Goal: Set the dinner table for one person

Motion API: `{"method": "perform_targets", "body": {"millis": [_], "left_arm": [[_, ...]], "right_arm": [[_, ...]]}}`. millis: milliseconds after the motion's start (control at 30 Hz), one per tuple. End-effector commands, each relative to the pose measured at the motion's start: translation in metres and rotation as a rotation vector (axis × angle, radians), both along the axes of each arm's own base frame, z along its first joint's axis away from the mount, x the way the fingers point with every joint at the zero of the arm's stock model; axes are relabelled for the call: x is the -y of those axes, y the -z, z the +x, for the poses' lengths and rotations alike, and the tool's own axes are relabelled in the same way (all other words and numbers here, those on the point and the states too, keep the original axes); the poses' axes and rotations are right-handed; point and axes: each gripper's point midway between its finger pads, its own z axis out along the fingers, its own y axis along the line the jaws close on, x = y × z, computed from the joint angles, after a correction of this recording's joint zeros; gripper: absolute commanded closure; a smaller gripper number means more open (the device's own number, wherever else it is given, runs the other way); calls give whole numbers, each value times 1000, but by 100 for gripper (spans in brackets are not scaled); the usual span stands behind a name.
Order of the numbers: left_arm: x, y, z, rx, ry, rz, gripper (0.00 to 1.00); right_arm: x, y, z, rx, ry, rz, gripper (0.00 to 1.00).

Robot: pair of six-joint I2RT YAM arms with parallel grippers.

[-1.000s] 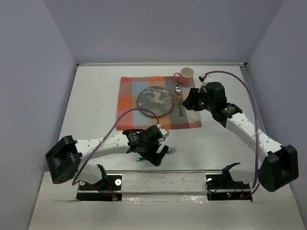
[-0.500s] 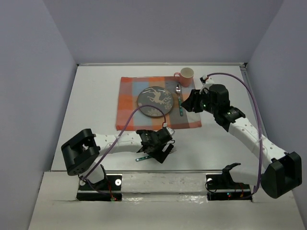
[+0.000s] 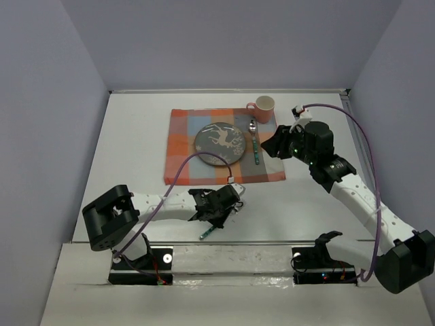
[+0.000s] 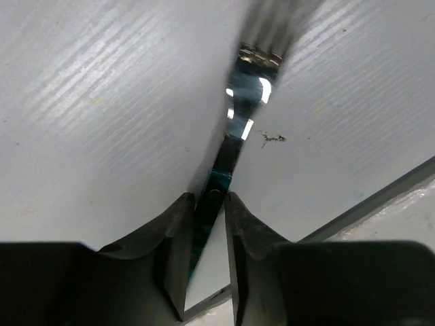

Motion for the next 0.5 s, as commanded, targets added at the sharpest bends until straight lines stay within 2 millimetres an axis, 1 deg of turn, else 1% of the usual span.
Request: {"method": "perform_targets", "body": {"millis": [0, 33, 67, 133, 200, 233, 300, 333, 433, 467], "left_arm": [[-23, 22, -27, -102, 5, 50, 86], [-21, 18, -25, -95, 4, 35, 97], [-19, 15, -24, -90, 6, 25, 100], [-14, 3, -19, -60, -2, -7, 100], [-7, -13, -7, -4, -28, -46, 100], [-4, -28, 3, 24, -62, -93, 100], [2, -54, 26, 77, -123, -174, 100], [0, -81, 53, 139, -193, -252, 100], [-18, -122, 104, 261, -320, -338, 100], [-30, -147, 134, 337, -376, -378, 100]], "right_arm": [[11, -40, 0, 122, 61, 56, 52], [14, -43, 0, 127, 81, 60, 52], [17, -50, -3, 147, 90, 70, 53], [23, -55, -4, 164, 123, 73, 53], [29, -57, -5, 176, 151, 76, 53], [34, -60, -6, 191, 176, 77, 53], [38, -56, -4, 192, 201, 68, 53], [39, -54, -3, 192, 210, 68, 53], [37, -48, 0, 176, 204, 65, 53], [34, -43, 2, 165, 197, 63, 53]]}}
